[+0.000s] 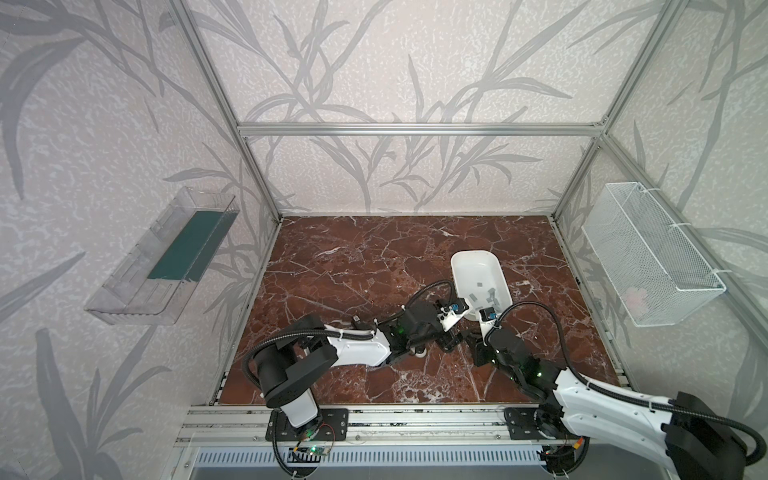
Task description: Load the staples into the stapler
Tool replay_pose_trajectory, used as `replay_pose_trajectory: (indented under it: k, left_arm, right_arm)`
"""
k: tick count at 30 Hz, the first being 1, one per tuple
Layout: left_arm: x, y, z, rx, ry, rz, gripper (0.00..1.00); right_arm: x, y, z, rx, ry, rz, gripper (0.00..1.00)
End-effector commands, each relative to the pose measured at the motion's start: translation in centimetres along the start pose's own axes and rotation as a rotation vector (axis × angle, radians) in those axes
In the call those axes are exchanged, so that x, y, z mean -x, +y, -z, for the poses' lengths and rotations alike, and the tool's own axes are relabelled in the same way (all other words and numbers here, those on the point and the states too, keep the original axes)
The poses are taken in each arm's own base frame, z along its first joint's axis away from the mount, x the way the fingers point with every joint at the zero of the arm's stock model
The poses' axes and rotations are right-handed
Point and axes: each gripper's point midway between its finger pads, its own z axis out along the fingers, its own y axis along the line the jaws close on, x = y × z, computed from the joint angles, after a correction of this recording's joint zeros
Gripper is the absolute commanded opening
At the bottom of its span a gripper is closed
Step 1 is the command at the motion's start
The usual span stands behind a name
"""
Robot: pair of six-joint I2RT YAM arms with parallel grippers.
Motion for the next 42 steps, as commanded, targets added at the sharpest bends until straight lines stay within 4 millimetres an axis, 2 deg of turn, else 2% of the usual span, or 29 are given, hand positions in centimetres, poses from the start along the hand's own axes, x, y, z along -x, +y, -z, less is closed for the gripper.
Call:
replay_pose_trajectory:
  k: [1,2,4,7,11,15,22,29,31,34,38,42]
  left_arm:
    - [1.2,4.4,1.9,0.211,-0.017,0.186,0.57]
    - [1.1,5.5,2.6,0.258,-0.025,0.251,0.55]
    - [0.4,7.1,3.8,0.313,-0.031,0.37,0.46]
    - [-0.3,8.0,4.8,0.331,-0.017,0.491,0.41]
    - [-1.4,7.8,4.9,0.324,0.013,0.576,0.35]
    - [-2.3,7.1,3.8,0.282,0.033,0.63,0.34]
    - [-5.1,5.4,1.8,0.232,0.079,0.683,0.32]
    - [-9.9,4.1,-0.9,0.212,0.141,0.694,0.35]
    - [-10.4,4.4,-0.8,0.239,0.139,0.687,0.35]
    - [-10.0,5.0,-0.4,0.267,0.135,0.66,0.36]
    - [-8.2,5.8,-0.1,0.293,0.134,0.61,0.38]
    - [-5.1,7.7,0.8,0.321,0.1,0.591,0.45]
  right_arm:
    - [2.1,2.4,0.8,0.106,-0.024,0.013,0.27]
    - [2.5,3.1,0.9,0.139,-0.028,0.018,0.27]
    - [3.3,4.2,1.1,0.181,-0.031,0.028,0.27]
    - [4.2,5.5,1.0,0.223,-0.028,0.037,0.26]
    - [4.4,6.9,0.3,0.252,0.001,0.061,0.25]
    - [3.8,7.6,-0.3,0.248,0.032,0.074,0.24]
    - [1.4,7.0,-0.9,0.216,0.084,0.075,0.25]
    - [-3.5,4.5,-3.1,0.119,0.165,0.079,0.22]
    - [-4.3,4.3,-3.6,0.102,0.18,0.085,0.21]
    - [-4.5,4.3,-3.6,0.099,0.172,0.086,0.21]
    - [-2.2,4.6,-2.6,0.088,0.117,0.104,0.24]
    - [1.3,3.7,-0.8,0.015,0.031,0.071,0.43]
